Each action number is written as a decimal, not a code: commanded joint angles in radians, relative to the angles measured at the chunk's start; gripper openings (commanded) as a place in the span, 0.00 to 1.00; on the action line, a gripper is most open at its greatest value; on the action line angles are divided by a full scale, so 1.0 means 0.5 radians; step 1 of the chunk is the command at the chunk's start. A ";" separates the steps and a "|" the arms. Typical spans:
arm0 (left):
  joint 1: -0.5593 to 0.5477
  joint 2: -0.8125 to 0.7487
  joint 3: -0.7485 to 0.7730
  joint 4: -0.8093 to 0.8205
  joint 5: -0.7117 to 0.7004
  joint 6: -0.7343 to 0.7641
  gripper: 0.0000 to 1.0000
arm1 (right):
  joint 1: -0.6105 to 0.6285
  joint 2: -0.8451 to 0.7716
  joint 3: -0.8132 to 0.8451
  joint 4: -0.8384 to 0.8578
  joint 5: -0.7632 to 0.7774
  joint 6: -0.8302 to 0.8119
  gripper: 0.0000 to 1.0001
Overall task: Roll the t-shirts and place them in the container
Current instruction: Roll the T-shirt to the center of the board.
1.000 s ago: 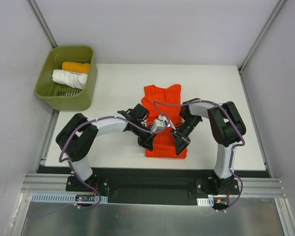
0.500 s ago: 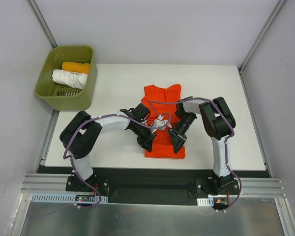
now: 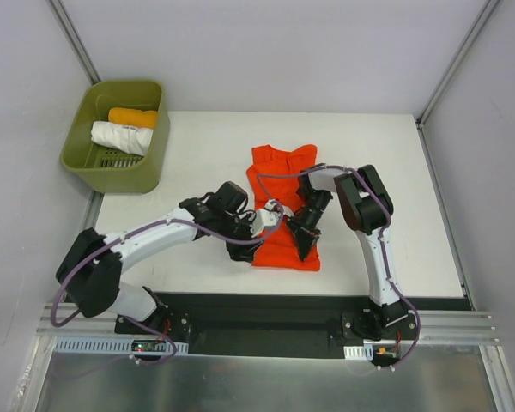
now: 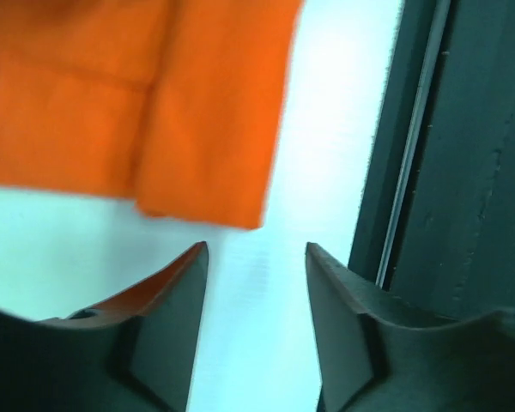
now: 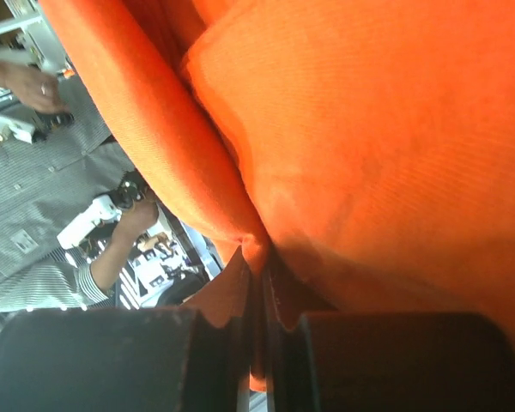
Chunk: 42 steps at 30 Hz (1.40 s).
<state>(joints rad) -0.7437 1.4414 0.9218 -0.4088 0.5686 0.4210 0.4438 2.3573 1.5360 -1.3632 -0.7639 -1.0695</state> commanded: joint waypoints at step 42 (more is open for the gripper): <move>-0.381 0.320 0.172 0.109 0.178 0.407 0.00 | -0.983 -2.822 -1.356 2.467 0.427 0.588 0.96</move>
<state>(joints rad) -0.9401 1.5852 0.9291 -0.2531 0.4511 0.6895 -0.0399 1.5146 1.2507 -0.8089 -0.7391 -0.8417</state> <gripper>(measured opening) 0.014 0.960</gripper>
